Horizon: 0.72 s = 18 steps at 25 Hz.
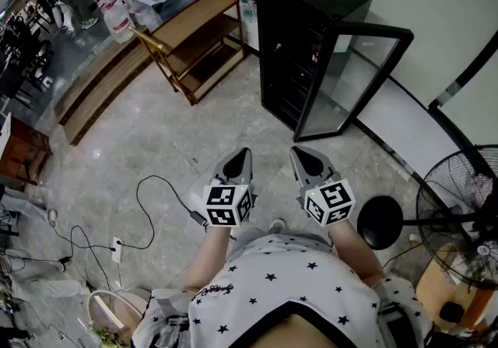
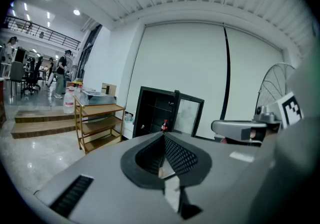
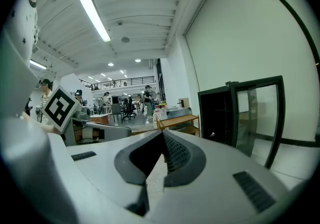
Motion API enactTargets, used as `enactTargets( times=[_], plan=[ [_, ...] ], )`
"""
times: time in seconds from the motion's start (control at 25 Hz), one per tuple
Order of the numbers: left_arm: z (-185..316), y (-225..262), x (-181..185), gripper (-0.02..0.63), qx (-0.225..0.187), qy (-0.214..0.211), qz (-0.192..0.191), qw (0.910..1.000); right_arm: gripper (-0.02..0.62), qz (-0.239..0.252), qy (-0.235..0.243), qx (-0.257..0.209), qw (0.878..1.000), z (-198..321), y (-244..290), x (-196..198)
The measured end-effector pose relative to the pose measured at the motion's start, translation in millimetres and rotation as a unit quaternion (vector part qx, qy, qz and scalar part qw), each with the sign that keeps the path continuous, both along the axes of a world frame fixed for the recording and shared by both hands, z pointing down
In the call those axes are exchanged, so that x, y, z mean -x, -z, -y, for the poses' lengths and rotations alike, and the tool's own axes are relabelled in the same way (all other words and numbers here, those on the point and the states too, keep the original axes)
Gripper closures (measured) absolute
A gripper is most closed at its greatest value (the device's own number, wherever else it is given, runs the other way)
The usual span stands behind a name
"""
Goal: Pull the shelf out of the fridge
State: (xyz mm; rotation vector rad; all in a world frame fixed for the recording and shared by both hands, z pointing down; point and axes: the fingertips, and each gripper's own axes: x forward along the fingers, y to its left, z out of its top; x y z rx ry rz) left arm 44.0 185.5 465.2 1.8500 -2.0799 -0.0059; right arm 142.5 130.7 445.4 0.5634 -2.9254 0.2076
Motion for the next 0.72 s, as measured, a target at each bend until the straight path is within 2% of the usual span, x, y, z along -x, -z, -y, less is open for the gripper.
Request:
enactTargets(
  times=[0.36, 0.72],
  plan=[
    [-20.2, 8.7, -5.8, 0.594, -0.012, 0.002, -0.001, 0.9999, 0.603, 0.01, -0.013, 0.0, 1.0, -16.0, 5.5, -13.0],
    [-10.3, 7.5, -8.5, 0.594, -0.005, -0.006, -0.001, 1.0, 0.603, 0.017, -0.003, 0.0, 1.0, -9.8, 9.3, -11.9]
  ],
)
